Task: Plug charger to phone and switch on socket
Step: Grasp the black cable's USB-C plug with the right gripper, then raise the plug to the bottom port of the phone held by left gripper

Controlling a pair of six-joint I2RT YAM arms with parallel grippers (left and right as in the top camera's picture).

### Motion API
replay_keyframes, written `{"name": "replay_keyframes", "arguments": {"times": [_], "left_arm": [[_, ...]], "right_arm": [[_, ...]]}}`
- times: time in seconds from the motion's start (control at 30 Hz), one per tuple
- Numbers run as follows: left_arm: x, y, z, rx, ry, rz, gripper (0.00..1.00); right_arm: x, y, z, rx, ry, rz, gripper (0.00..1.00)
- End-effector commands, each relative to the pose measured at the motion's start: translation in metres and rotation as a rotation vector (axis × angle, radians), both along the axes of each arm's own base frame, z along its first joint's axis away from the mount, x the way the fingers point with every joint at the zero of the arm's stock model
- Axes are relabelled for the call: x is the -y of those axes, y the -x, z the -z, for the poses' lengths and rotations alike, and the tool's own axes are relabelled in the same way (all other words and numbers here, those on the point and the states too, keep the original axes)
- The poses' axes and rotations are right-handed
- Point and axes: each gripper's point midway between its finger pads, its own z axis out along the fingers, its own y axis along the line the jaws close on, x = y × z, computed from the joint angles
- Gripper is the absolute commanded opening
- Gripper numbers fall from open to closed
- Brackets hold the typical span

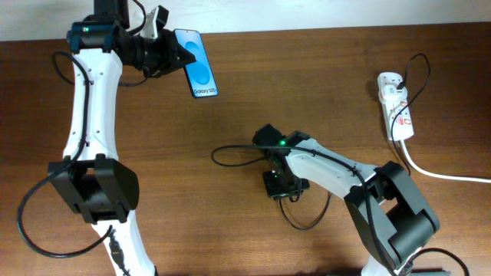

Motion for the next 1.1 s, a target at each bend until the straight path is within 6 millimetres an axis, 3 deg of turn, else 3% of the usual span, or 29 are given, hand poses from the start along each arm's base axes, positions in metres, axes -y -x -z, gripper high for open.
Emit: {"name": "replay_keyframes", "arguments": {"times": [0.0,0.17,0.83,0.97,1.07], "left_arm": [[0.002,0.001,-0.011,0.030,0.018,0.011,0.00],[0.002,0.001,-0.011,0.030,0.018,0.011,0.00],[0.002,0.001,-0.011,0.030,0.018,0.012,0.00],[0.007,-0.002,-0.019,0.064,0.055,0.033,0.00],[0.030,-0.012,-0.065,0.264,0.237,0.166,0.00]], "right_arm": [[0.005,0.008,0.018,-0.044,0.032,-0.017,0.25],[0.004,0.010,0.018,-0.050,0.025,-0.032,0.18],[0.005,0.000,0.018,-0.007,0.037,-0.044,0.13],[-0.013,-0.028,-0.013,0.047,0.009,-0.044,0.11],[-0.035,-0.060,-0.082,0.113,-0.037,-0.103,0.04]]}}
